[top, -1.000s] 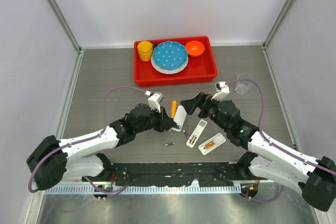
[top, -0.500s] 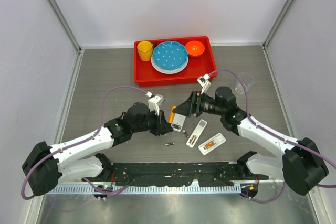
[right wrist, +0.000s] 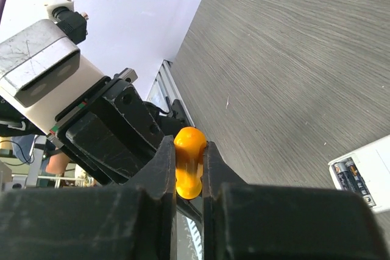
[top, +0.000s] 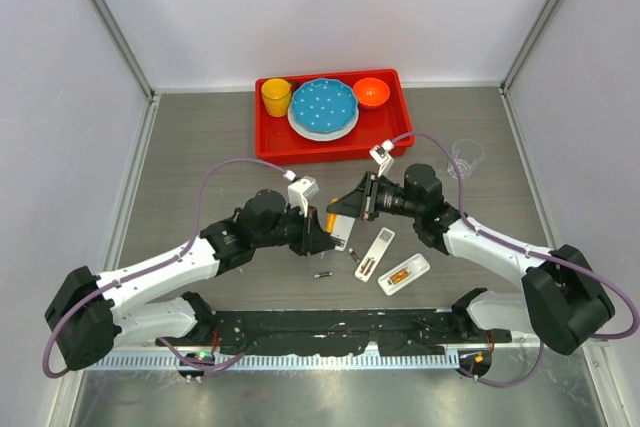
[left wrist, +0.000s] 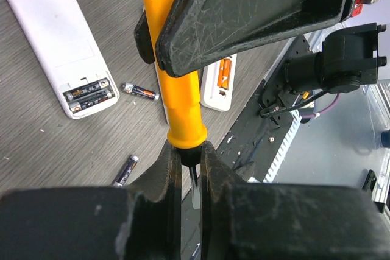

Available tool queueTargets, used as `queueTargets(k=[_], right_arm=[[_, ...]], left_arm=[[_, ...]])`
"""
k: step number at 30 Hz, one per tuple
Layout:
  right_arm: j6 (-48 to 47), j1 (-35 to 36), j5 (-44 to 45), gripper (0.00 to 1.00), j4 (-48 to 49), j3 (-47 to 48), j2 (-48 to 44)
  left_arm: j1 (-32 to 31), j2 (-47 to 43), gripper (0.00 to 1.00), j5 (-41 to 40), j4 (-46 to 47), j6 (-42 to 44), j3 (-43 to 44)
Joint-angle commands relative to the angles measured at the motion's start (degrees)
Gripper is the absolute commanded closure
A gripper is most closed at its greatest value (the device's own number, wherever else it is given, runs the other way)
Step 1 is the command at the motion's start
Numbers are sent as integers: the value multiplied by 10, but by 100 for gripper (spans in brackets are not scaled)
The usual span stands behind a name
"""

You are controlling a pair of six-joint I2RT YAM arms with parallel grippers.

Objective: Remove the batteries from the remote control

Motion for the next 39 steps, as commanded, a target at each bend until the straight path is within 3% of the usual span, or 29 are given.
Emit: queueTargets(k=[1,2,3,6,9,14,20,23,25,26,28,29,31,33,36,39], right_arm=[[6,8,2,99,40,-2,-9],[-1,8,6,98,41,-6,-11],[-15,8,9,99,47,-9,-16],[-31,8,14,99,84,-32,-31],[-32,8,0,99,140,-55,-44],[-5,8,-26,99,260,-98,-65],[43,7,-65,99,382,-106,-73],[64,7,-76,99,418,-107,-70],[70,8,-77,99,426,-107,-67],[70,7,-77,99,427,-107,-66],[70,7,-75,98,424,-107,-64],[70,7,-72,99,418,-107,-64],[68,7,-64,99,401,-101,-65],[41,6,-43,80,324,-86,-73],[4,7,25,31,192,-65,-106],[-14,7,79,15,117,-54,-146]], left_arm=[[4,1,98,5,9,7,16],[3,-1,92,3,9,1,15],[4,-8,73,2,11,-1,13],[4,-19,42,11,29,-7,1],[10,-35,31,39,65,-22,-14],[28,-40,29,126,154,-55,-40],[30,-13,34,216,254,-100,-49],[30,-5,43,242,287,-116,-50],[30,-4,55,247,295,-120,-50],[30,-4,71,247,295,-120,-51],[30,-10,95,239,287,-118,-50],[30,-13,100,232,278,-115,-49],[30,-24,100,206,239,-104,-44],[31,-33,100,175,191,-78,-33],[30,-50,100,104,116,-49,-21],[30,-59,100,31,42,-24,-5]])
